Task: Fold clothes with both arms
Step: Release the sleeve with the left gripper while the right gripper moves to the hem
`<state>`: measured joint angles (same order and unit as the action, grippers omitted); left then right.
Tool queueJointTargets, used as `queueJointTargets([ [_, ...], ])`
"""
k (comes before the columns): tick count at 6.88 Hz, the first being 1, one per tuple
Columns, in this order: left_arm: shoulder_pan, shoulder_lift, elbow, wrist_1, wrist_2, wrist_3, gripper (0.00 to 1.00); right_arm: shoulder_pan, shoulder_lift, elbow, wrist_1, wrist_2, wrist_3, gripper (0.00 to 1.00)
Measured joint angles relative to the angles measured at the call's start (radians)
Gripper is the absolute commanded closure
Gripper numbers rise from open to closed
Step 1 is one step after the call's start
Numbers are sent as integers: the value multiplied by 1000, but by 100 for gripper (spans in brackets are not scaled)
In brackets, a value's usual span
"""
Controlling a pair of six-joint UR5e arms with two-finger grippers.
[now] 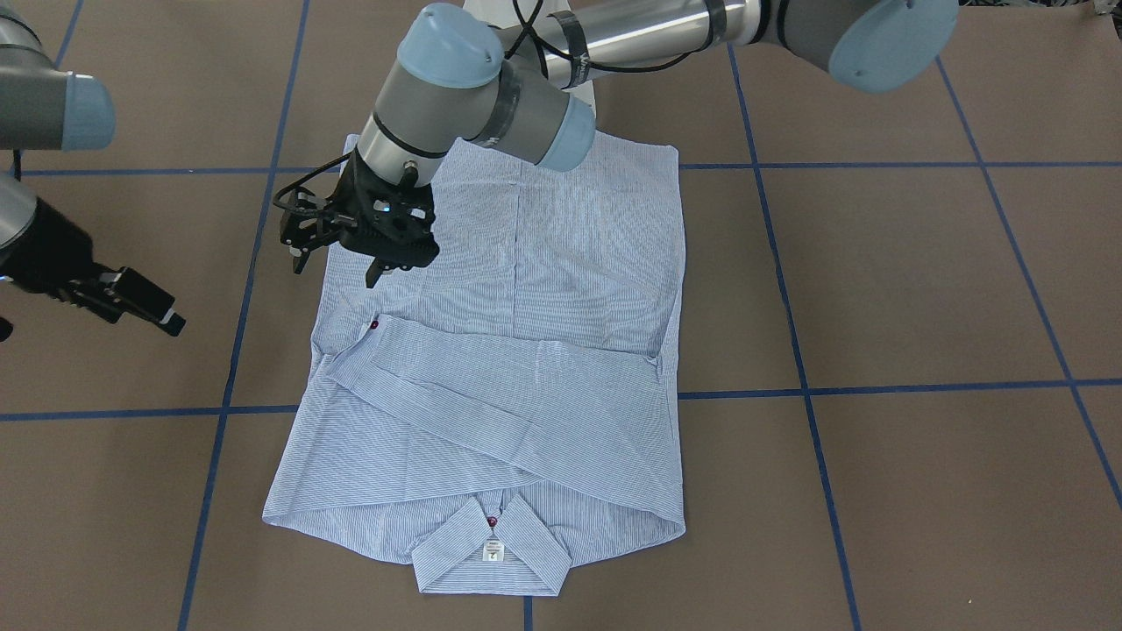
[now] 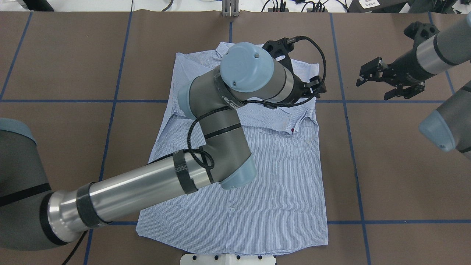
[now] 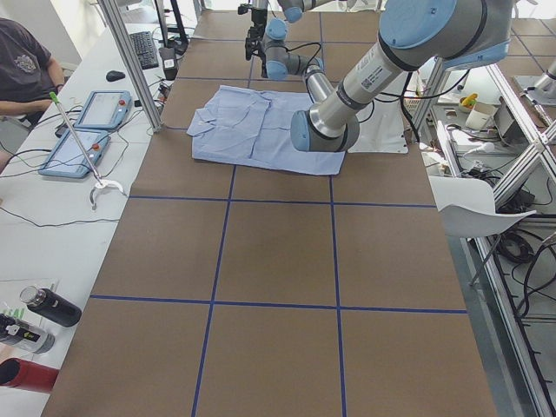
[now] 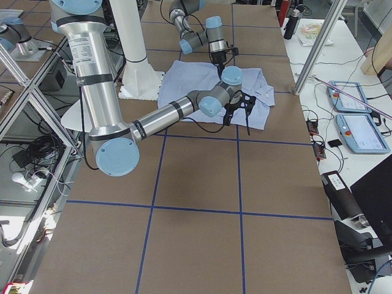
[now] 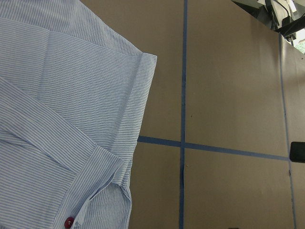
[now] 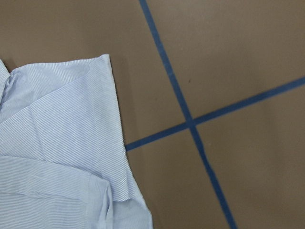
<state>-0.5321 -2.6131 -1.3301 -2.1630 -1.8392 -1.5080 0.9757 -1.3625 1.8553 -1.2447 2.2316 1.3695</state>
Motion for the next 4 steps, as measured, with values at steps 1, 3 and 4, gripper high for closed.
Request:
queueJointTargets([
  [1, -37, 116, -159, 53, -40, 45, 19, -116, -11, 83, -4, -108, 240, 0],
  [3, -126, 325, -400, 136, -117, 194, 19, -336, -52, 211, -18, -304, 600, 0],
  [4, -170, 420, -488, 151, -152, 263, 19, -440, -97, 273, -33, -393, 674, 0],
])
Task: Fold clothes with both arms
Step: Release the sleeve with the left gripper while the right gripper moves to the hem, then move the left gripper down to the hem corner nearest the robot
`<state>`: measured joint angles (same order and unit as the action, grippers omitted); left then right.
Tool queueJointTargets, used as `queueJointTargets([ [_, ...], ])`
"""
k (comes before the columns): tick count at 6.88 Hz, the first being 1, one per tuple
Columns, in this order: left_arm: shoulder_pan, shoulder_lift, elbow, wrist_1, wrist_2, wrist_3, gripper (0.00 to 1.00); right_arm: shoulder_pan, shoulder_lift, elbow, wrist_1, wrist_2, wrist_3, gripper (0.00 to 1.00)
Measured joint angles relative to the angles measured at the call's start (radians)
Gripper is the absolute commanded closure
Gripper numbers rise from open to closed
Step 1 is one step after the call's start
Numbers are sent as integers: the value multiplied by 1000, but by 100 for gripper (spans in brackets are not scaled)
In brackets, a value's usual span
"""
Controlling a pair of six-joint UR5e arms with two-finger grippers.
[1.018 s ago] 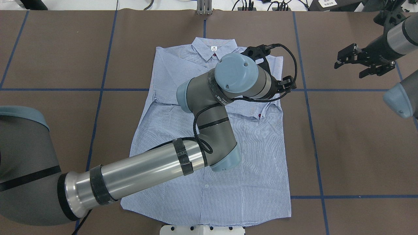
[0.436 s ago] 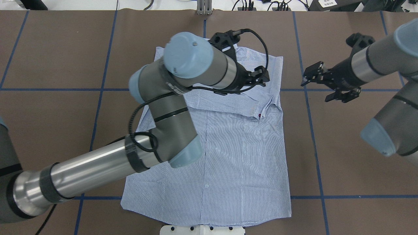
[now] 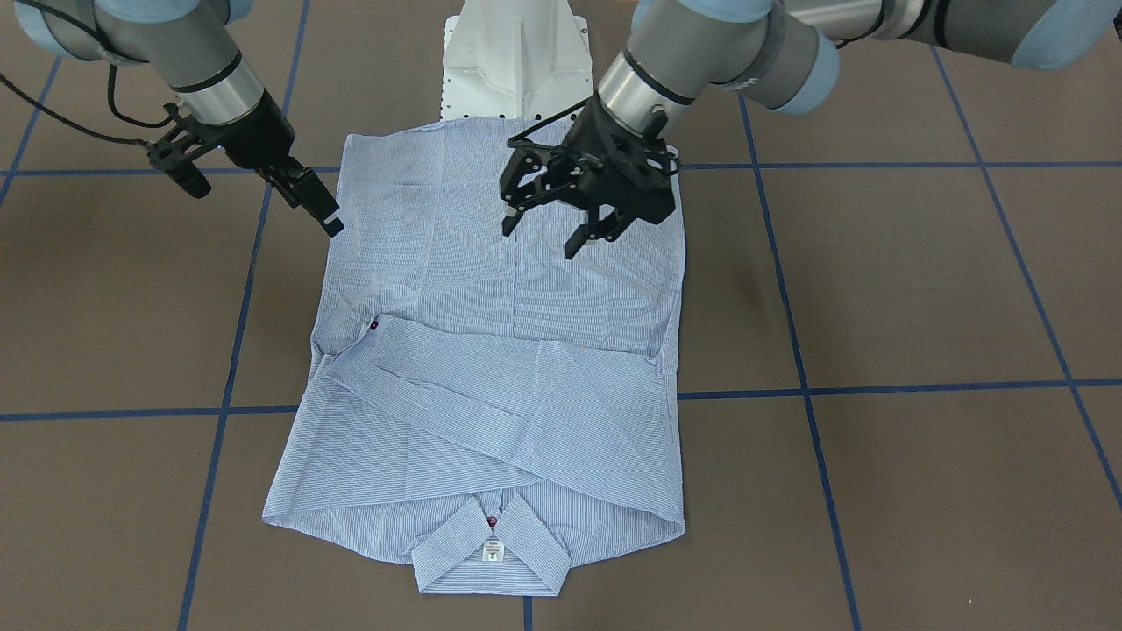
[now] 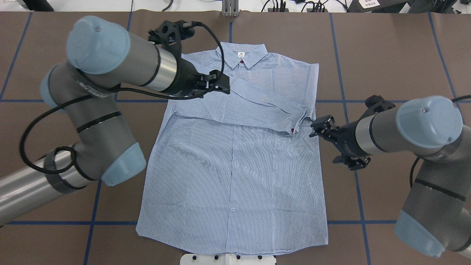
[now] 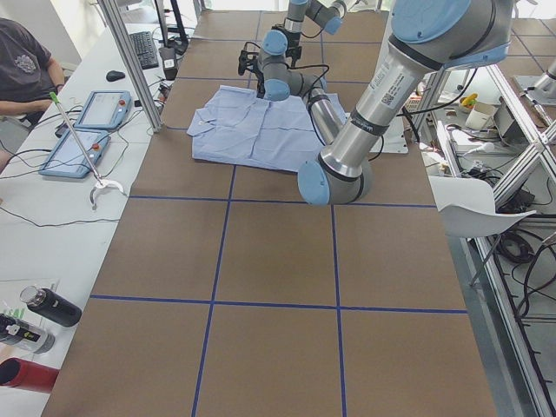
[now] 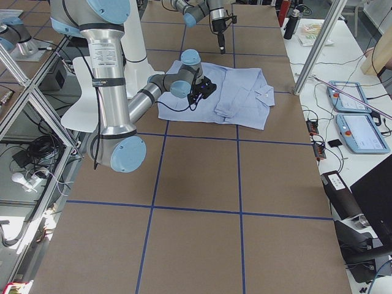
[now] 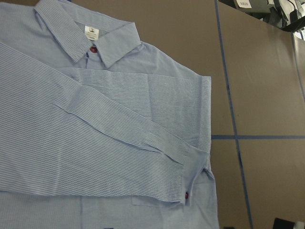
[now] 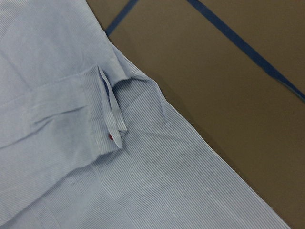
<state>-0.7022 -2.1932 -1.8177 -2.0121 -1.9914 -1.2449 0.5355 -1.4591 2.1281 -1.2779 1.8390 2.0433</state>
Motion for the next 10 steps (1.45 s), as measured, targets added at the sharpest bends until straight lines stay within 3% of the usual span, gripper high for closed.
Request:
queueJointTargets([
  [2, -43, 120, -101, 1, -29, 64, 18, -199, -78, 61, -18, -198, 133, 2],
  [3, -50, 145, -134, 1, -27, 69, 18, -292, -112, 69, -17, -306, 225, 13],
  [4, -54, 161, -158, 1, -23, 68, 18, -357, -129, 75, -17, -368, 291, 17],
  [6, -57, 178, -184, 2, -13, 66, 18, -446, -164, 76, -23, -417, 337, 17],
  [10, -57, 192, -207, 4, 5, 65, 18, -539, -175, 49, -25, -427, 370, 21],
])
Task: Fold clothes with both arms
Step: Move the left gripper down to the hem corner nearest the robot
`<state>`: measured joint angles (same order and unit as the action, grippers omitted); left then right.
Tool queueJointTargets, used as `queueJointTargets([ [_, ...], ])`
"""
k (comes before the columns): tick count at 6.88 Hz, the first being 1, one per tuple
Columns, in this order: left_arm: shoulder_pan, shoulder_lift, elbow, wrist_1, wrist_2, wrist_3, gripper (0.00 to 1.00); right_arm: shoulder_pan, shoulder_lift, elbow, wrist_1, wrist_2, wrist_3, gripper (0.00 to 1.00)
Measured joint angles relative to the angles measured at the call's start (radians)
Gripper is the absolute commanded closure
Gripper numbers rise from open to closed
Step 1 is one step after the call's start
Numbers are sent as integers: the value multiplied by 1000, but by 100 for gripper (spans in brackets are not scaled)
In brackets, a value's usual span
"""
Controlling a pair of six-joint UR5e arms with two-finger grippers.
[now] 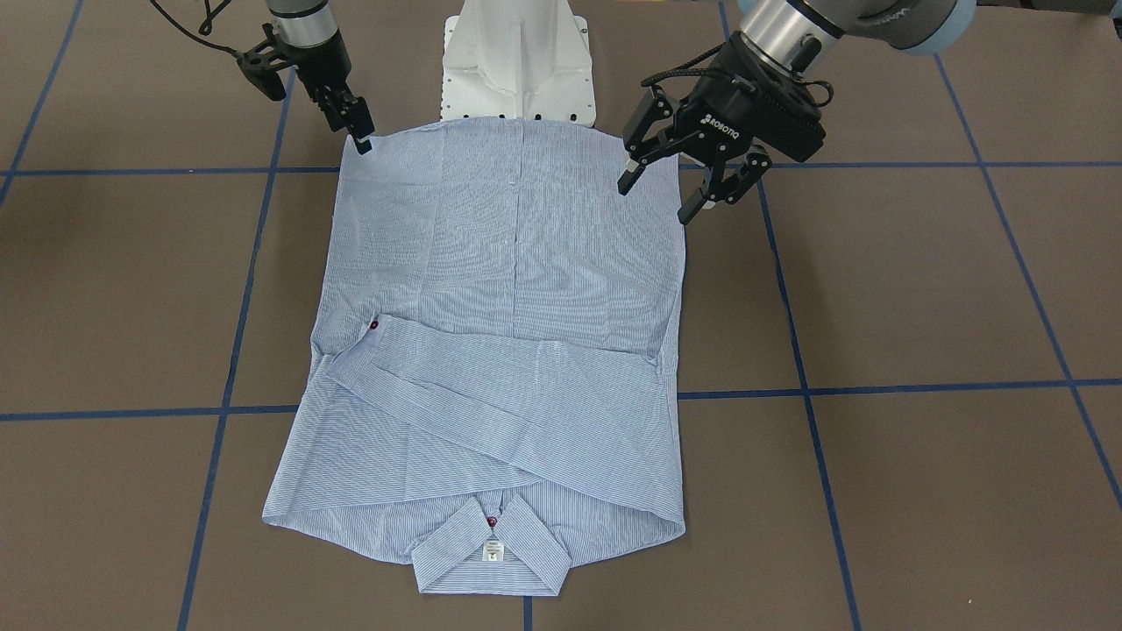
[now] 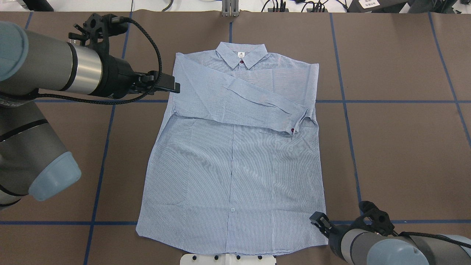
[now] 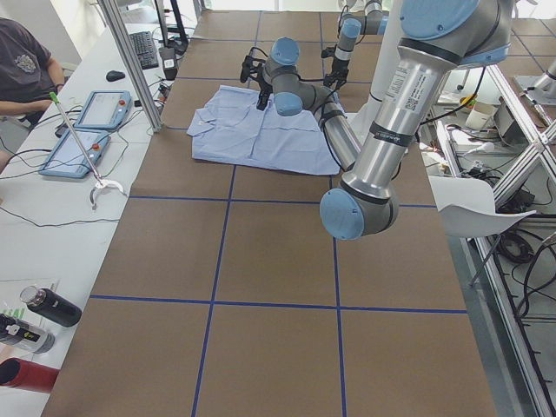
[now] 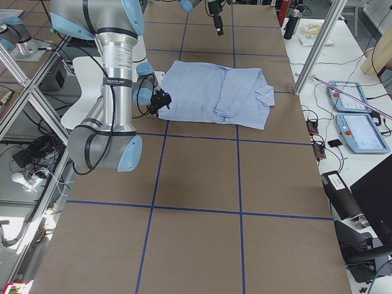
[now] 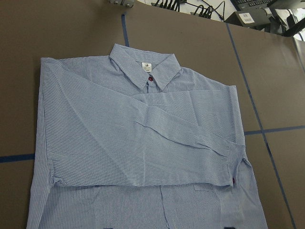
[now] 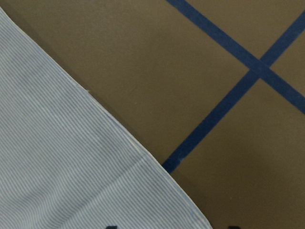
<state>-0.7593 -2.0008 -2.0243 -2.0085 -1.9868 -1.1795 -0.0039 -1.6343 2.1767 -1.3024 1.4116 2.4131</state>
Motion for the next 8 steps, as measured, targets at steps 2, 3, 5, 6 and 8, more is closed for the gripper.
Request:
queueJointTargets([
  [2, 0, 8, -8, 0, 1, 0, 18, -12, 2, -17, 0, 1, 1, 25],
  [3, -1, 9, -10, 1, 2, 0, 18, -18, 2, -21, 0, 3, 1, 28],
  [5, -1, 17, -14, 1, 2, 1, 17, -30, 2, -23, 0, 8, 1, 37],
  [6, -2, 22, -17, 1, 2, 0, 17, -35, 2, -23, 0, 8, 1, 52],
  [8, -1, 35, -27, 1, 3, 0, 17, -38, 1, -23, 0, 7, 2, 100],
])
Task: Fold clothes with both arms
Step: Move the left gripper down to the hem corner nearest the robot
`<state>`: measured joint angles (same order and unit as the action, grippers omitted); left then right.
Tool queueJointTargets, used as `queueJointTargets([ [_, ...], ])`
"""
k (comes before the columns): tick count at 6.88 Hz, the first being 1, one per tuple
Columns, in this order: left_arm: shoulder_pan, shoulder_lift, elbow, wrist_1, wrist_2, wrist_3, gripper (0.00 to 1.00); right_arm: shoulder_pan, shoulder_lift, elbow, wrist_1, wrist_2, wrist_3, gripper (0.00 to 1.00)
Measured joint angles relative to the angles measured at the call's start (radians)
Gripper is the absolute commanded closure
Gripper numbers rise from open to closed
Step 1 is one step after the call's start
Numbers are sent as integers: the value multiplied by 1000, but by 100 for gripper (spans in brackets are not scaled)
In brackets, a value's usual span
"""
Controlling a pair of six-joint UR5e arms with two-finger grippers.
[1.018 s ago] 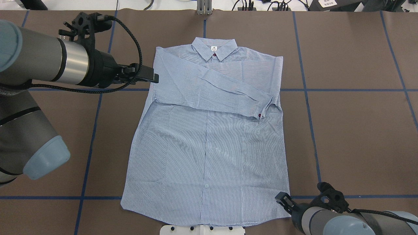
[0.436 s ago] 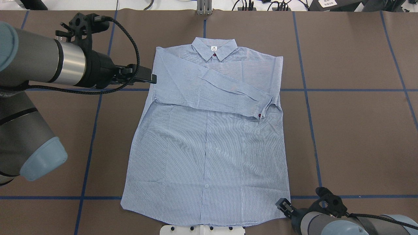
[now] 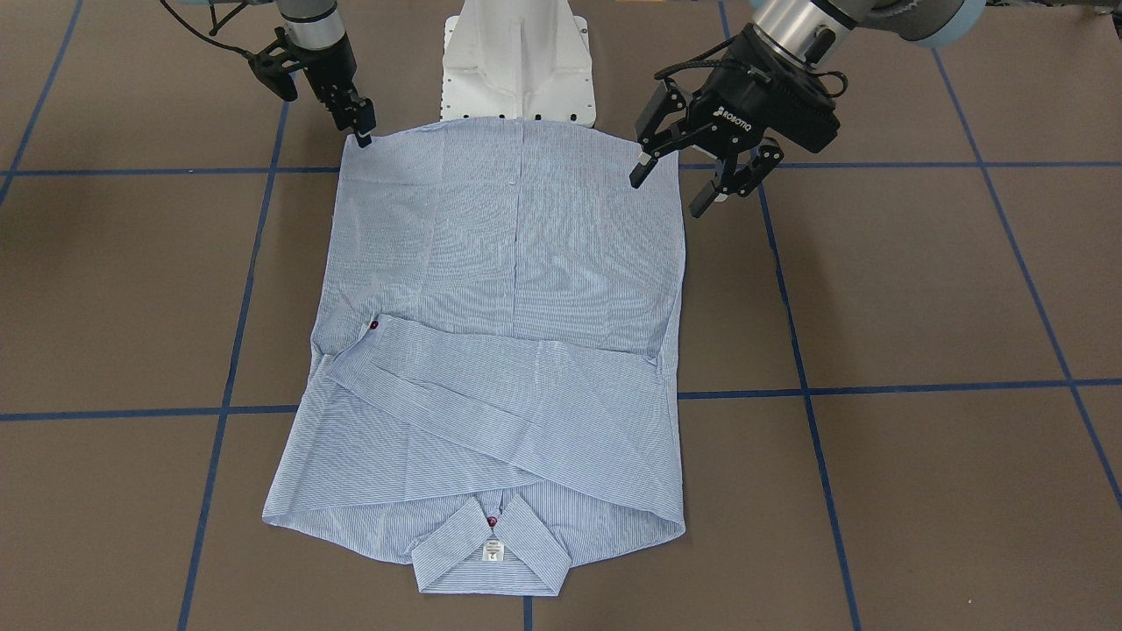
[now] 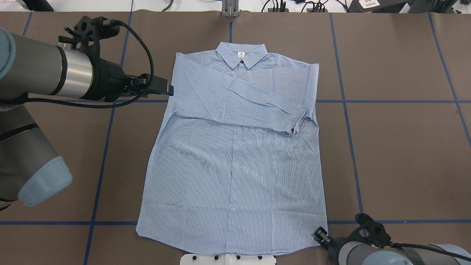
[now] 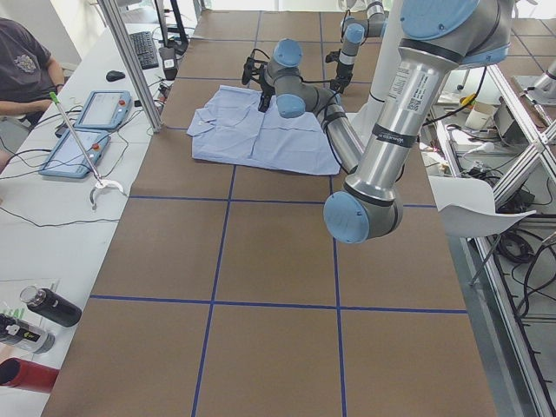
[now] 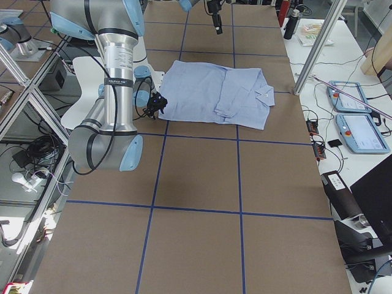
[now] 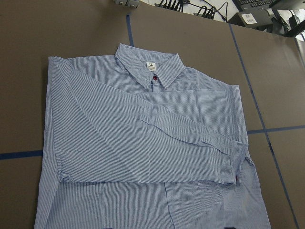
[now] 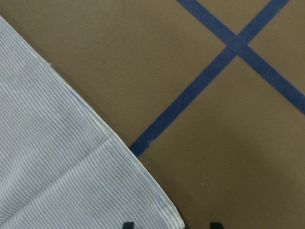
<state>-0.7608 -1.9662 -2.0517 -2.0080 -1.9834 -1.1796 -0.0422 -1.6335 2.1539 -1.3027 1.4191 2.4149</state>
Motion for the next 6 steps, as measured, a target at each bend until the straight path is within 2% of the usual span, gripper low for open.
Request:
queueJointTargets([
  [4, 1, 22, -12, 0, 4, -9, 14, 0, 10, 7, -4, 0, 31, 100],
  [6, 36, 64, -21, 0, 3, -106, 14, 2, 12, 20, -4, 5, 32, 100],
])
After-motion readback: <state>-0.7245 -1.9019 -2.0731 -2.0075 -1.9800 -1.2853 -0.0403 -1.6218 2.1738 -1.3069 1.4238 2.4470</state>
